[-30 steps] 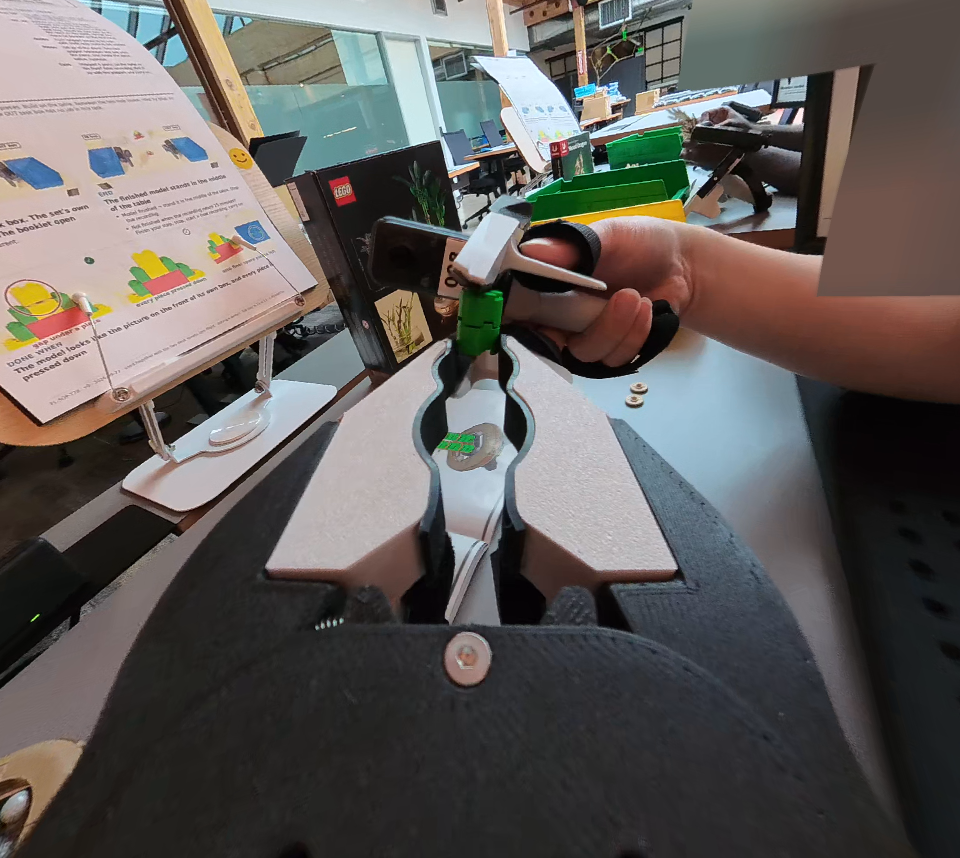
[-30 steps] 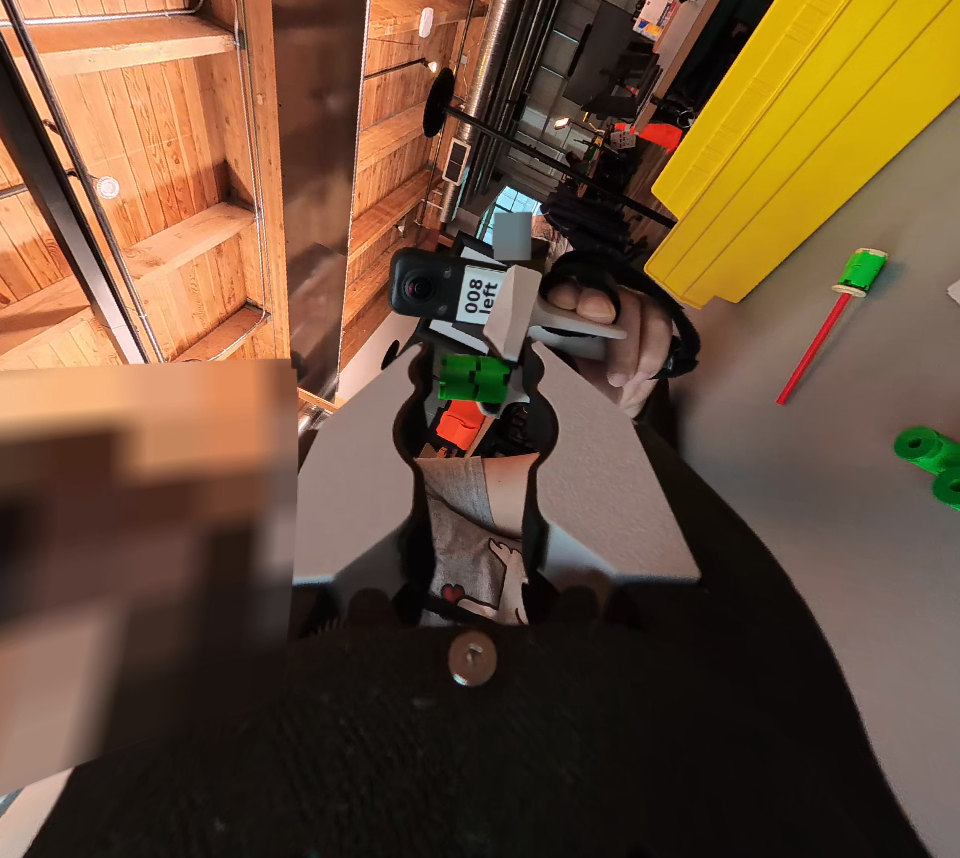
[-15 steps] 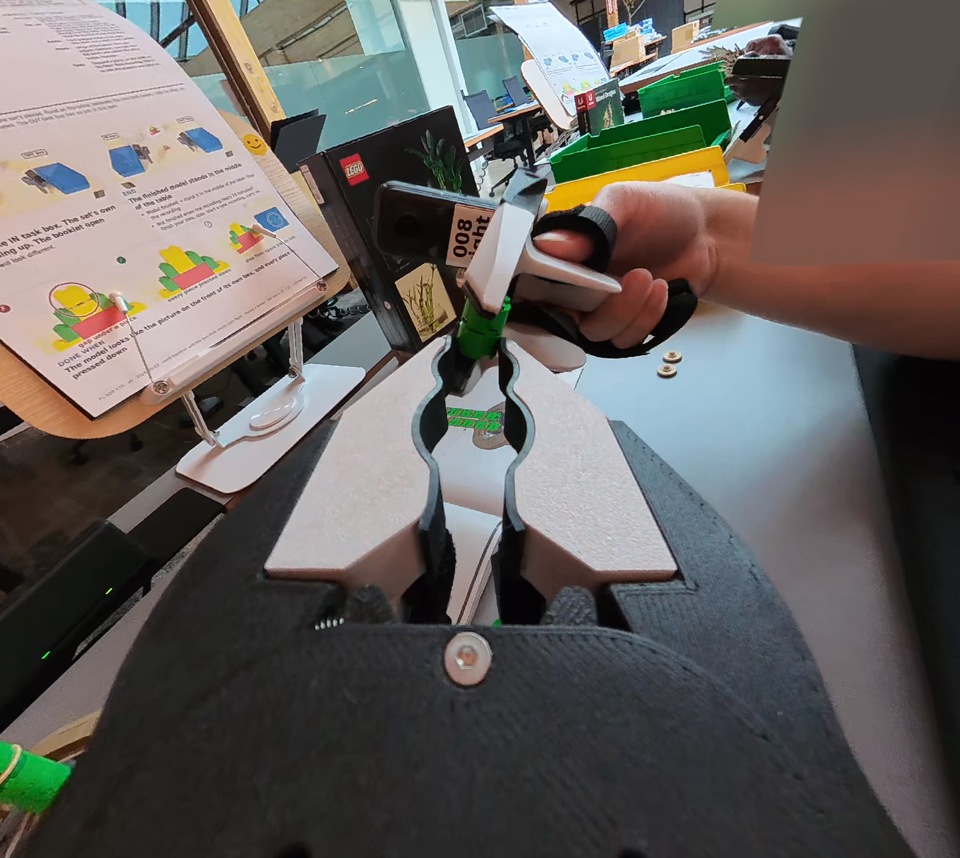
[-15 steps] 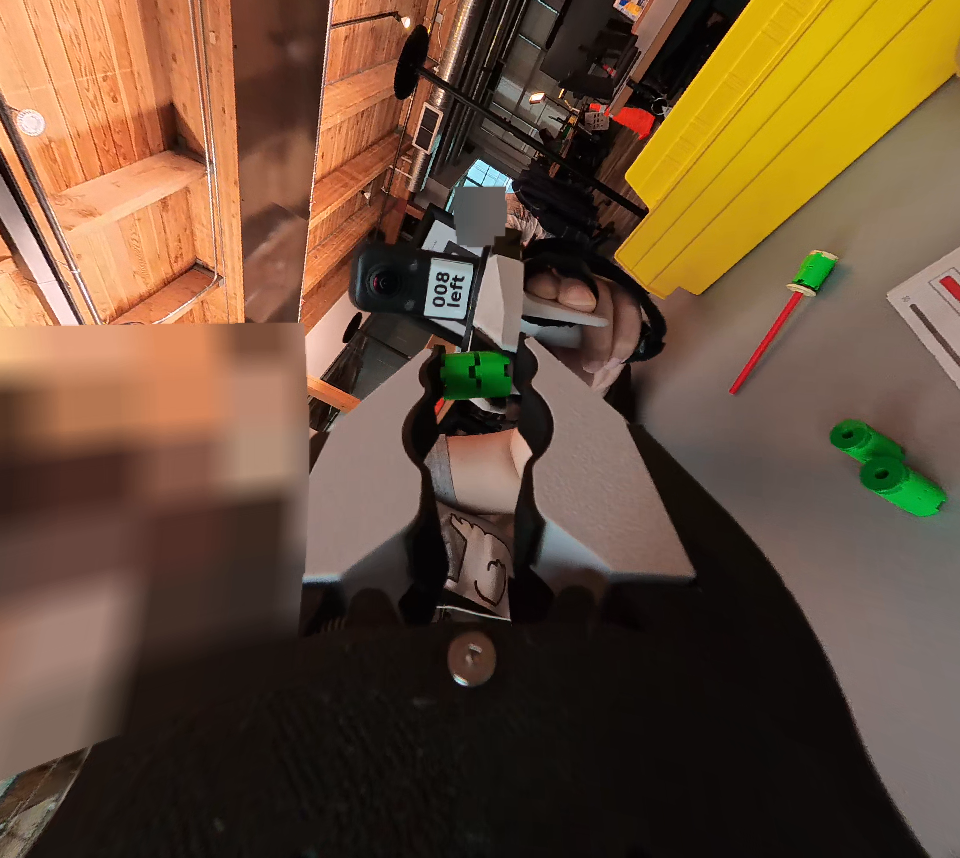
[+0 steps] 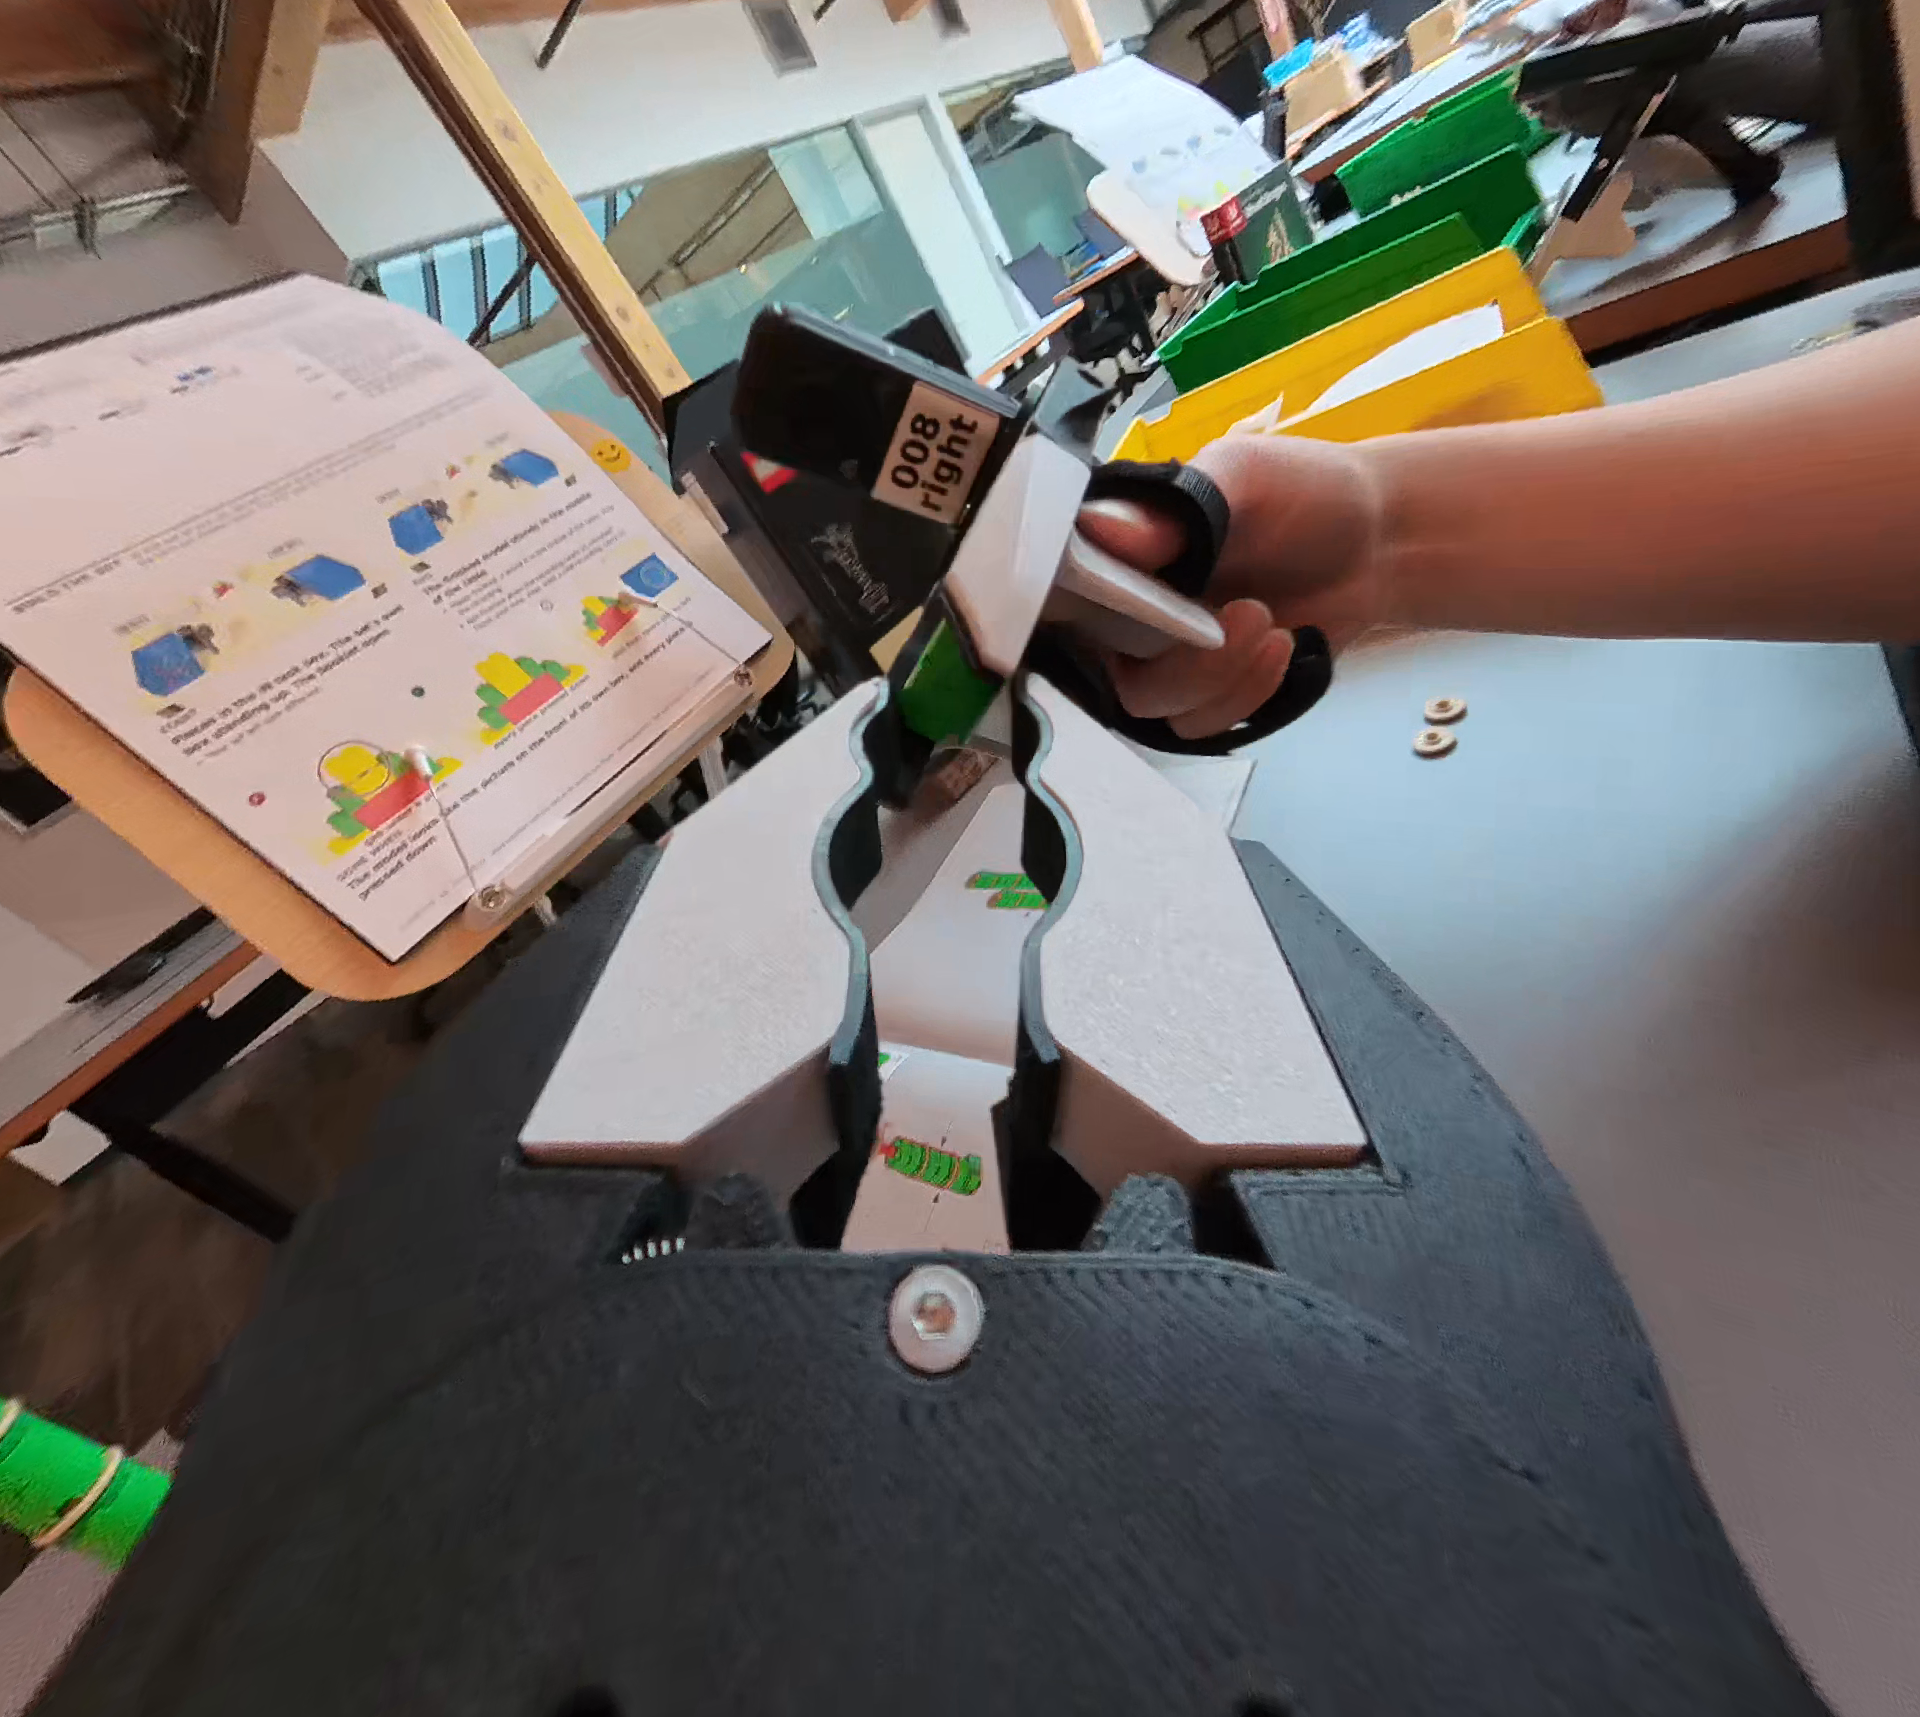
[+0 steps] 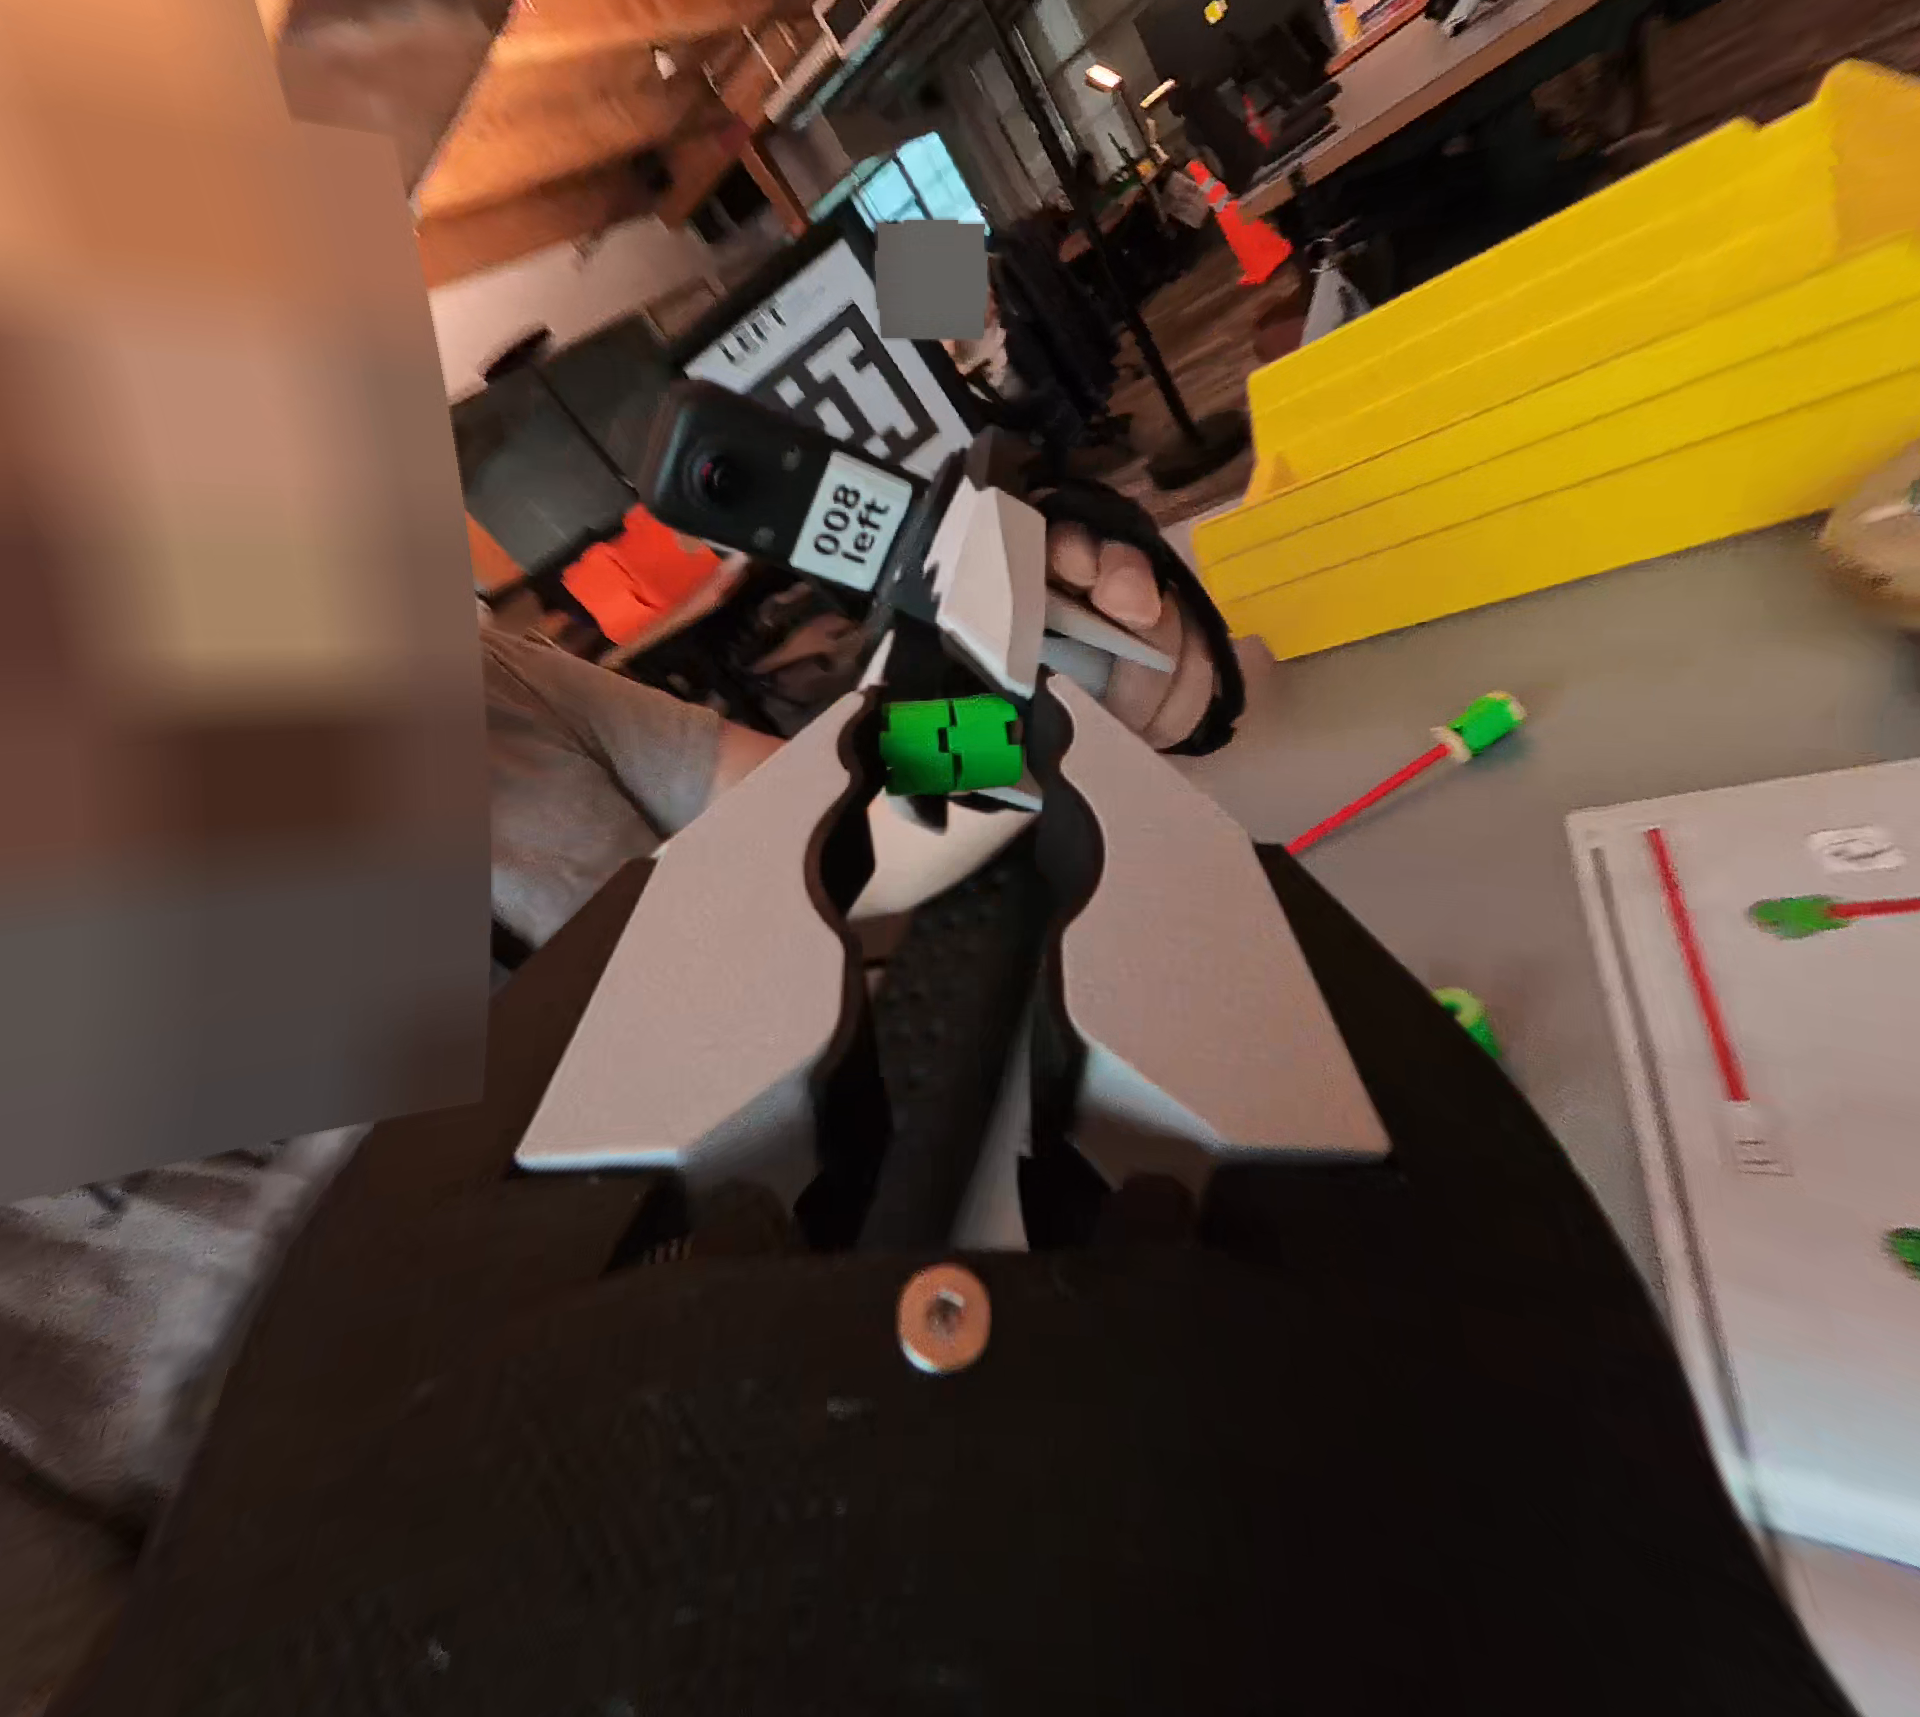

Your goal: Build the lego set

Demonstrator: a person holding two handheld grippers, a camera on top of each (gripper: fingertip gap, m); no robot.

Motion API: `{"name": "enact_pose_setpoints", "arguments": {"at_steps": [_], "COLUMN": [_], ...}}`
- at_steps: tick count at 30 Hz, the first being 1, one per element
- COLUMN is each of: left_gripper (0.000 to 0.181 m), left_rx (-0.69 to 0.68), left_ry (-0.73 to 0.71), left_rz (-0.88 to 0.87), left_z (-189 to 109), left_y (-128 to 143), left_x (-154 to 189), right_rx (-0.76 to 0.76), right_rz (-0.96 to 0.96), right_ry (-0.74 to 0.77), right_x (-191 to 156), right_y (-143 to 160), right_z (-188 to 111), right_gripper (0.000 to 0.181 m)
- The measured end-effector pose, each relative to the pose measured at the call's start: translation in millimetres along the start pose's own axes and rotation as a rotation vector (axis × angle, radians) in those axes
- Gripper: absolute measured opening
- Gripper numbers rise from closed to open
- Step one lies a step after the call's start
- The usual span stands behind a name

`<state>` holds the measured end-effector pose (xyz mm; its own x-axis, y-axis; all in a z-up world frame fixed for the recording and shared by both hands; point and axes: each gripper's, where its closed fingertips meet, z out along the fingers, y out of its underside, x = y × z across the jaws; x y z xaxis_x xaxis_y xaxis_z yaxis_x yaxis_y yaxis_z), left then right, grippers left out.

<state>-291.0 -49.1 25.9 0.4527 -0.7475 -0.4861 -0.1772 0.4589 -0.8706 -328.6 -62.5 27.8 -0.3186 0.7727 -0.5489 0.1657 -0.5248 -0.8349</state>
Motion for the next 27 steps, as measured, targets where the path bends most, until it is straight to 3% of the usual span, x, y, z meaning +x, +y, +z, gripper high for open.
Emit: {"name": "enact_pose_setpoints", "arguments": {"at_steps": [1, 4, 12, 15, 18, 20, 22, 25, 27], "left_gripper": [0.022, 0.025, 0.016, 0.026, 0.021, 0.011, 0.009, 0.025, 0.029], "left_rx": [0.017, 0.055, -0.036, -0.037, 0.019, 0.086, 0.179, 0.32, 0.357], "left_ry": [0.021, 0.05, -0.07, -0.125, -0.176, -0.176, -0.092, 0.184, 0.356], "left_rz": [-0.007, -0.011, 0.256, 0.272, 0.235, 0.1, -0.22, -0.79, -1.011], "left_z": [-1.7, -6.1, -6.6, -7.2, -18.2, -29.1, -37.7, -43.8, -41.9], "left_y": [-3.9, -13.1, -1.6, -2.5, -13.3, -22.8, -30.8, -37.4, -38.1], "left_x": [2.9, 6.1, 0.4, -7.1, -20.9, -33.2, -44.9, -52.1, -46.4], "right_rx": [-0.02, -0.03, -0.004, 0.003, 0.083, 0.13, 0.094, -0.078, -0.16], "right_rz": [-0.066, -0.156, 0.042, -0.012, -0.113, -0.346, -0.678, -1.05, -1.189], "right_ry": [0.032, 0.081, -0.007, 0.043, 0.088, 0.138, 0.25, 0.466, 0.558], "right_x": [-1.9, -6.4, -3.8, 0.8, -2.2, -14.5, -25.3, -24.6, -22.4], "right_y": [1.2, -0.5, 2.9, -0.6, -18.3, -30.0, -30.3, -22.2, -19.9], "right_z": [1.2, 5.0, 5.7, 1.0, -14.2, -23.2, -24.1, -17.3, -12.4], "right_gripper": [0.026, 0.027, 0.024, 0.024, 0.023, 0.023, 0.023, 0.024, 0.024]}}
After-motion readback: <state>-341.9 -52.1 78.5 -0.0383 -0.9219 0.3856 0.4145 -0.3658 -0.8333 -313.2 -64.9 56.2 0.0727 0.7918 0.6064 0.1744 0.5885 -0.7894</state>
